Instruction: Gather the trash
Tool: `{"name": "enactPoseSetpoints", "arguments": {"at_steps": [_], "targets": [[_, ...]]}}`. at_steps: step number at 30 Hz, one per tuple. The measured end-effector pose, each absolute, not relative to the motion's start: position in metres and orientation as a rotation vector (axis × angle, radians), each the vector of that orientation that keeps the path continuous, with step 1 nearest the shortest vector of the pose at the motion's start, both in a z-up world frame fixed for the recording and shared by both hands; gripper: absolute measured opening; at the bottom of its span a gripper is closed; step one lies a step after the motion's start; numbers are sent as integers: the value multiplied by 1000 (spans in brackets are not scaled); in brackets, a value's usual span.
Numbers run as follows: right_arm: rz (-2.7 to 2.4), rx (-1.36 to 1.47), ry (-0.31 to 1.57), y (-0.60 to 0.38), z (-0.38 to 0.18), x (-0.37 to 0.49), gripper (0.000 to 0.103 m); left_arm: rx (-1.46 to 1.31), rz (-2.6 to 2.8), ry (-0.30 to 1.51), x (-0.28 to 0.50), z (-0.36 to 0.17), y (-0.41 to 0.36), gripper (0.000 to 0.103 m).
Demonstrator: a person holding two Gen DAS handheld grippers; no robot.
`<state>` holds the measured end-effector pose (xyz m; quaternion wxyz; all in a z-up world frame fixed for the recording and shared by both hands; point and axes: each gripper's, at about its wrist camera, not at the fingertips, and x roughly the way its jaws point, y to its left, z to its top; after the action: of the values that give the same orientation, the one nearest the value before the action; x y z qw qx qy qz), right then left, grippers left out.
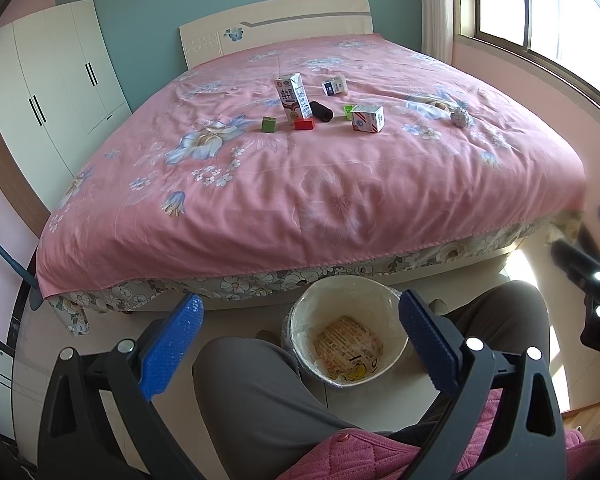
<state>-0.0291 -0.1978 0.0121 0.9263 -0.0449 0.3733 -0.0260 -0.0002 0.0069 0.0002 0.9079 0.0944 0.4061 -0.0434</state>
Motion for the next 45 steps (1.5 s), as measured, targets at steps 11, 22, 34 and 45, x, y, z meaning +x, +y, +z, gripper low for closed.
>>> {"name": "enactPoseSetpoints", "arguments": {"at_steps": [11, 22, 34, 45], "targets": [[-54, -89, 784, -197, 1, -26, 97, 197, -93, 861, 1, -9, 7, 99], [-79, -104, 774, -205, 6, -4, 97, 237, -74, 857, 35, -5, -3, 99], [-139, -87, 710, -243, 37, 56, 97, 189, -25, 806, 127, 32, -10, 99], [-161, -77, 672, -278, 58, 137, 97, 148, 22, 785, 223, 48, -15, 99]]}}
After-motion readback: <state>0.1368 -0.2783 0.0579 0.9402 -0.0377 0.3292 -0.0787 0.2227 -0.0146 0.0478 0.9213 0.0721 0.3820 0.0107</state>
